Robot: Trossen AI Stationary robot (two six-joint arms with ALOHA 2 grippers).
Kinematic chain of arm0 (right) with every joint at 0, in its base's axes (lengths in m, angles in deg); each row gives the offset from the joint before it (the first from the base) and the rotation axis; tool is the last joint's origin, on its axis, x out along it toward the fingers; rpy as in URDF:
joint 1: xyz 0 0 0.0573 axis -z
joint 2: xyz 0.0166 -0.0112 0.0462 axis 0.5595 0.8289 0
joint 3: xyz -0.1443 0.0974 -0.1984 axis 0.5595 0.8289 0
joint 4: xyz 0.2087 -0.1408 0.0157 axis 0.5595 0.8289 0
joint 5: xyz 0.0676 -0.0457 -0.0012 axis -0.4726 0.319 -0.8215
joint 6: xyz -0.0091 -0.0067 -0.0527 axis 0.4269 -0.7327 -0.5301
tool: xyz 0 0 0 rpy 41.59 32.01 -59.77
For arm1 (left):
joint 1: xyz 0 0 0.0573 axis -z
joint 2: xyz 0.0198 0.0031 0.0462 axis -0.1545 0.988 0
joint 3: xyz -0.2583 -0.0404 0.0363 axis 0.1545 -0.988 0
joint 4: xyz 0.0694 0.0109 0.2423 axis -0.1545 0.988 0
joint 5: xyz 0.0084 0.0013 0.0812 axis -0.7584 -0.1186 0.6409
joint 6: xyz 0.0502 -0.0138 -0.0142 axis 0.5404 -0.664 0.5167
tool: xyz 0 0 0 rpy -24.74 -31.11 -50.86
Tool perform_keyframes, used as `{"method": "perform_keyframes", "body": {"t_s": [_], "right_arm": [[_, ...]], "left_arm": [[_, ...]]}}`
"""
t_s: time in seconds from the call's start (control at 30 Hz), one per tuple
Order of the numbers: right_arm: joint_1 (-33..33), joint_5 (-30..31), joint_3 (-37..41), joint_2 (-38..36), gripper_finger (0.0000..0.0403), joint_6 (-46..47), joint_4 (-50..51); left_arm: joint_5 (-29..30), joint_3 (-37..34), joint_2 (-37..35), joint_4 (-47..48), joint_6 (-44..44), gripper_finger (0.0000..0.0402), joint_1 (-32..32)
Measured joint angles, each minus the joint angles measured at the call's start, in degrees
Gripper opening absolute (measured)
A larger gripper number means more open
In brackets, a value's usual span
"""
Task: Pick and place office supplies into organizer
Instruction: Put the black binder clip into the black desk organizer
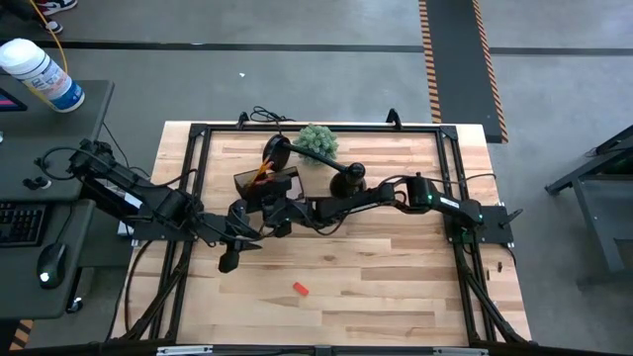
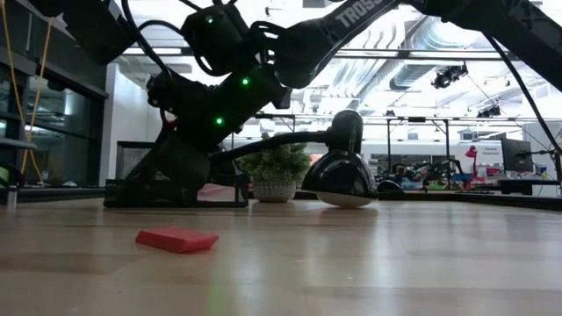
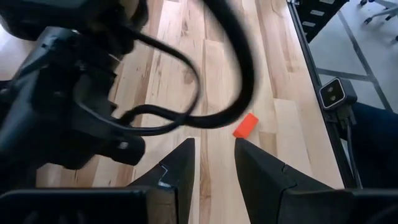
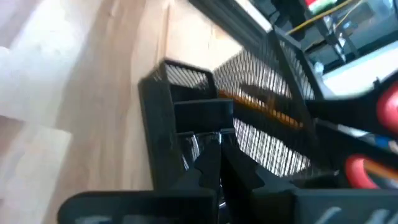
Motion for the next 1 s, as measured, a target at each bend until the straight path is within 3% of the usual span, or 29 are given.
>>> {"method": "perform_keyframes", "body": {"t_s": [0.37, 0.77, 1.0], "right_arm": [[-1.7, 4.4, 0.0, 0.2, 0.0000, -4.8, -2.5], [-1.8, 12.1, 0.0, 5.1, 0.0000, -7.3, -11.3], [-1.7, 13.3, 0.0, 5.3, 0.0000, -7.2, -12.5]], "left_arm": [[0.0, 0.0, 0.0, -0.2, 0.0, 0.0101, 0.0], [-0.1, 0.0, 0.0, -1.1, 0.0, 0.0101, 0.0], [0.0, 0.0, 0.0, -1.0, 0.0, 0.0101, 0.0]]}}
